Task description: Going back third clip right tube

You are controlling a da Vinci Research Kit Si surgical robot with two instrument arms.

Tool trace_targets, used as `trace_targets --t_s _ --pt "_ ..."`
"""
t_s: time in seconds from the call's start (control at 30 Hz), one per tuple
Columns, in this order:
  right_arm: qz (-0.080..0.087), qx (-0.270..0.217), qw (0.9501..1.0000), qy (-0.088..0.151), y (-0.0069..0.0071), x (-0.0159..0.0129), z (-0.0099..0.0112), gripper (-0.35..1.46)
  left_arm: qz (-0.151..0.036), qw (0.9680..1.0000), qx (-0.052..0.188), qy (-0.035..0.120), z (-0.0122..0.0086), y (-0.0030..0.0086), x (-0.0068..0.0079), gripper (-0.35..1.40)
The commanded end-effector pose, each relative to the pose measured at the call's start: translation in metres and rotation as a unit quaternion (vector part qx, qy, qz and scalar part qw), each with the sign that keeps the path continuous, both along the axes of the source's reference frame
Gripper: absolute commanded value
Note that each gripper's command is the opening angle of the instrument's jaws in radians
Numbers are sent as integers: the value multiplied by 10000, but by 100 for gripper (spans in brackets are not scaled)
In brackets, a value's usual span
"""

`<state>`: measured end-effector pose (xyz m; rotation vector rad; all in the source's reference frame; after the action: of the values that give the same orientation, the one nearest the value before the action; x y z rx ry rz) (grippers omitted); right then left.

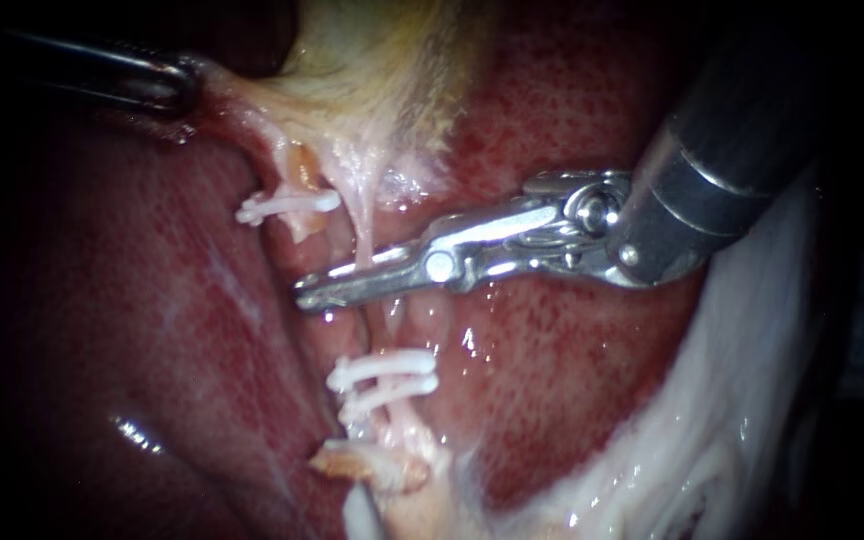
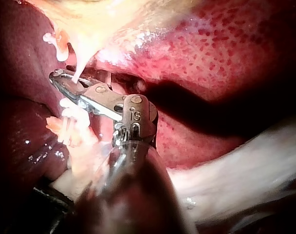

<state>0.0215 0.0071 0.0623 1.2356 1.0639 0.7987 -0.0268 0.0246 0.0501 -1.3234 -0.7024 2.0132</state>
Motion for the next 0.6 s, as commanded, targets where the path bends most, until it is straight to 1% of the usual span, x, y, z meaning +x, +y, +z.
trace_targets --t_s 0.03,0.07,0.1,0.13,0.17,0.2,0.23,0.3,0.4,0.43,0.5,0.6 --pt "-50 -168 9998 94 0 1 1 -35 0 10000 0 0 0 0 0 -35" --pt "-64 -305 9994 151 0 2 1 -18 0 10000 0 0 0 0 0 -35" --pt "-6 -461 9988 159 0 3 1 6 0 10000 0 0 0 0 0 -35" --pt "66 -539 9984 126 0 4 2 23 0 10000 0 0 0 0 0 -35" --pt "131 -649 9978 88 -1 6 3 38 0 10000 0 0 0 0 0 -35" --pt "217 -758 9969 -31 -1 7 4 45 0 10000 0 0 0 0 0 -35" --pt "245 -868 9959 -65 -2 8 6 48 0 10000 0 0 0 0 0 -35" --pt "250 -1088 9936 -140 -5 8 11 50 0 10000 0 0 0 0 0 -35" --pt "241 -1304 9910 -196 -11 3 18 50 0 10000 -1 0 1 0 0 -35" --pt "246 -1417 9893 -239 -13 -1 20 50 0 10000 -2 1 1 0 0 -35" --pt "257 -1573 9867 -317 -14 -9 23 50 0 10000 -2 0 1 0 0 -35" --pt "265 -1805 9826 -358 -14 -19 22 50 0 10000 -2 0 1 0 0 -35"
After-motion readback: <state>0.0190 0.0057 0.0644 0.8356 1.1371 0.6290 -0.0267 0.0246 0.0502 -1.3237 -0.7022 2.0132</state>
